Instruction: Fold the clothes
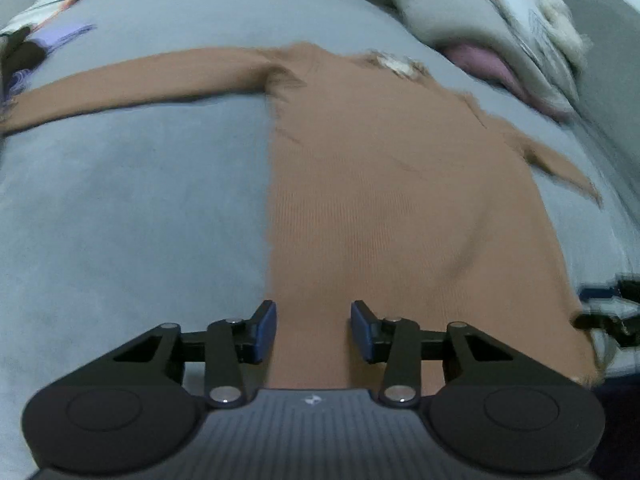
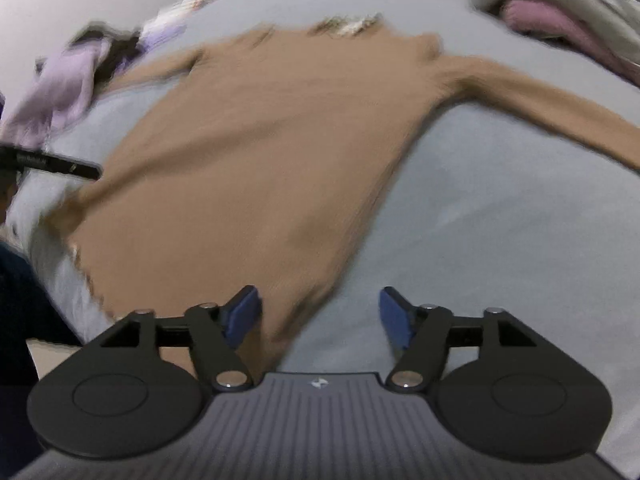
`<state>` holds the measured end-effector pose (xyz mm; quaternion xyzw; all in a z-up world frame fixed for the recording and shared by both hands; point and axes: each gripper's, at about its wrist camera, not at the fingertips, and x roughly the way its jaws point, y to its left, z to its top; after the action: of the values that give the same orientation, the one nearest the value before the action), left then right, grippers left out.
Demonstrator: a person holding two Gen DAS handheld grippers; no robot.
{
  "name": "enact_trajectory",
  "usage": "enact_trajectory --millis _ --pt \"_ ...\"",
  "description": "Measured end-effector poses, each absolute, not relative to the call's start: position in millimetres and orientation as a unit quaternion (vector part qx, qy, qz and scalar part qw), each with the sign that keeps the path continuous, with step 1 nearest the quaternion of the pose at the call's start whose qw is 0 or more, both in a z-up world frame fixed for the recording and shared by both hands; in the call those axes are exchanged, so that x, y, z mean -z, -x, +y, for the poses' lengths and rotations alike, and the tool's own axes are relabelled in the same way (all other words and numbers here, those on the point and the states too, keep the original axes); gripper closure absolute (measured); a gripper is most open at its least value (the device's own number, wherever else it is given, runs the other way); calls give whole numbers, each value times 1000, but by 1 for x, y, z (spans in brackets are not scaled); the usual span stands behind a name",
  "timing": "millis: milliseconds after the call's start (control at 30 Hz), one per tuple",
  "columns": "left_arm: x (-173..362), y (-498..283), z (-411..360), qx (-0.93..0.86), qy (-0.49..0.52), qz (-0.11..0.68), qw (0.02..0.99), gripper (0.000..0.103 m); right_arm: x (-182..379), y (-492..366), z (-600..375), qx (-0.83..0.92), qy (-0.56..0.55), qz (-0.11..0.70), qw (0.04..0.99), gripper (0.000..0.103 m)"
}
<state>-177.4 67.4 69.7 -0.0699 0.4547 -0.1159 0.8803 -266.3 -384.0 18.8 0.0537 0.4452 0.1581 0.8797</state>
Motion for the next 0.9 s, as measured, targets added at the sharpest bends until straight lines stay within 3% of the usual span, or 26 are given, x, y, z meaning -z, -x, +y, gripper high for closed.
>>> enact_trajectory --millis 100,200,367,467,633,867,900 --pt "-84 134 118 72 164 423 888 38 -30 243 -472 -69 -231 370 897 23" --pt "-74 92 152 30 246 413 877 35 -15 227 -572 63 -427 284 856 23" --pt "-38 33 199 -61 280 386 877 28 9 209 -658 265 -426 283 818 22" --pt "-21 19 225 -79 308 354 879 22 30 205 -680 271 -447 254 814 22" --pt "-23 7 237 -102 324 328 882 22 53 200 -690 270 -527 148 792 5" --pt "-16 -6 259 -135 405 287 857 23 49 153 -672 243 -481 169 825 9" --pt "-15 -5 263 -141 406 283 857 24 48 150 -669 250 -475 173 826 22"
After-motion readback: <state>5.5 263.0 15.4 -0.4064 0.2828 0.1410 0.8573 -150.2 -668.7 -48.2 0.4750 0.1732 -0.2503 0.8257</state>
